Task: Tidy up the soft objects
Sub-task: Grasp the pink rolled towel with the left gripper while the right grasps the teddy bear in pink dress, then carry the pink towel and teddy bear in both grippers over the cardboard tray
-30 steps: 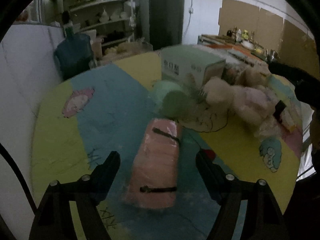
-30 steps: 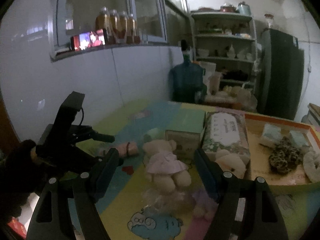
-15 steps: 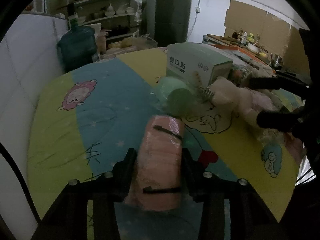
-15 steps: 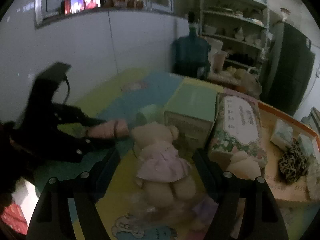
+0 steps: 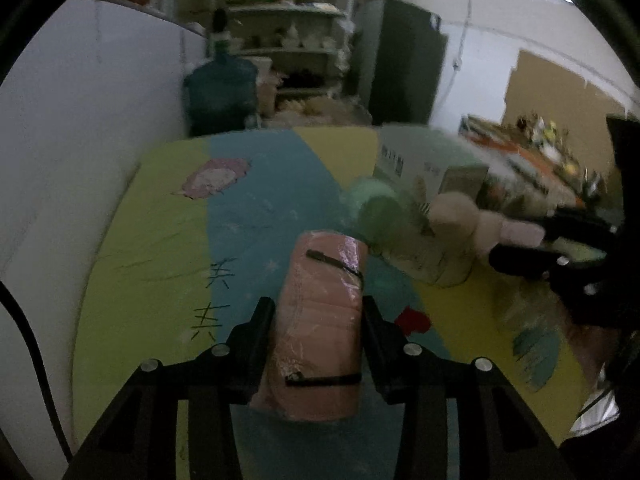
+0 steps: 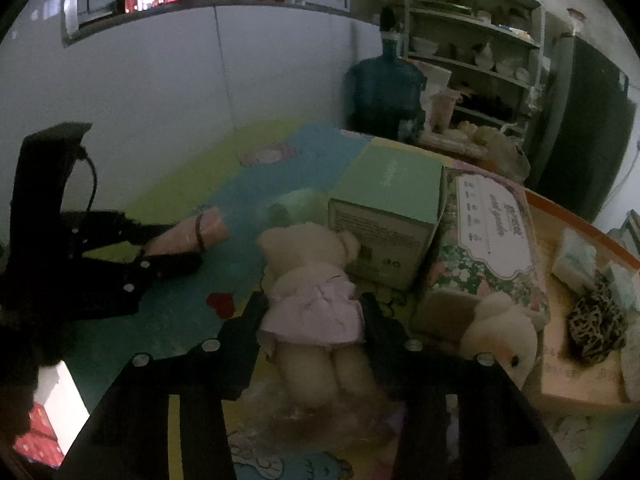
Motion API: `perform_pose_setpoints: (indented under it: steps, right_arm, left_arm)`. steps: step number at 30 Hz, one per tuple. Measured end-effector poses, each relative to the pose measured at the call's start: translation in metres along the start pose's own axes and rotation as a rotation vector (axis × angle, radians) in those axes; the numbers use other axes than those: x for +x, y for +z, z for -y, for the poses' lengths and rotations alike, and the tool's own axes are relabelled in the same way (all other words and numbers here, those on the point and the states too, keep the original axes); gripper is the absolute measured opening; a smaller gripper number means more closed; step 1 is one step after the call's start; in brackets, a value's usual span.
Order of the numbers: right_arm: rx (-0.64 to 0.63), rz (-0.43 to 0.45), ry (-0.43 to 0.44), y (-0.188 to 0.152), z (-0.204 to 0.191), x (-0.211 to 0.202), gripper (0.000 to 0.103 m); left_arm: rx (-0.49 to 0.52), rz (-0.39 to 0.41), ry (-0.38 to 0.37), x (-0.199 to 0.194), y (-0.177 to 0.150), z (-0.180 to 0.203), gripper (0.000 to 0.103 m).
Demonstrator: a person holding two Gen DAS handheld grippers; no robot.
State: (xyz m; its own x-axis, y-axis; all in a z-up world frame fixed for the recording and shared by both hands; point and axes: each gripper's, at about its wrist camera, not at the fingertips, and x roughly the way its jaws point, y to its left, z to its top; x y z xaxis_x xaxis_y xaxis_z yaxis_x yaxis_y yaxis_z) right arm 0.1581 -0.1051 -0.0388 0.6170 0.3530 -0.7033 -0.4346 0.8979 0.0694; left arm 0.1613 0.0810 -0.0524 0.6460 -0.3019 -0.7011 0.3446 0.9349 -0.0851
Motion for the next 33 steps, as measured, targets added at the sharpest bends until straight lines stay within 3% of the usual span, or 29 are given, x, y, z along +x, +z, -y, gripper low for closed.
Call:
perform_pose_setpoints:
  steps: [10, 21, 33]
  right_arm:
    - [0.037, 0.097, 0.060, -0.001, -0.003, -0.027, 0.043]
    - [0.075, 0.230, 0.085, -0.001, -0.003, -0.074, 0.043]
    - [0.112, 0.307, 0.057, -0.008, 0.013, -0.108, 0.043]
  left_arm:
    - [-0.144, 0.173, 0.022, -0.045, -0.003, 0.015, 0.043]
    - [-0.156, 0.243, 0.017, -0.065, 0.003, 0.044, 0.043]
    - [-0.117, 0.278, -0.019, -0.072, 0.012, 0.082, 0.043]
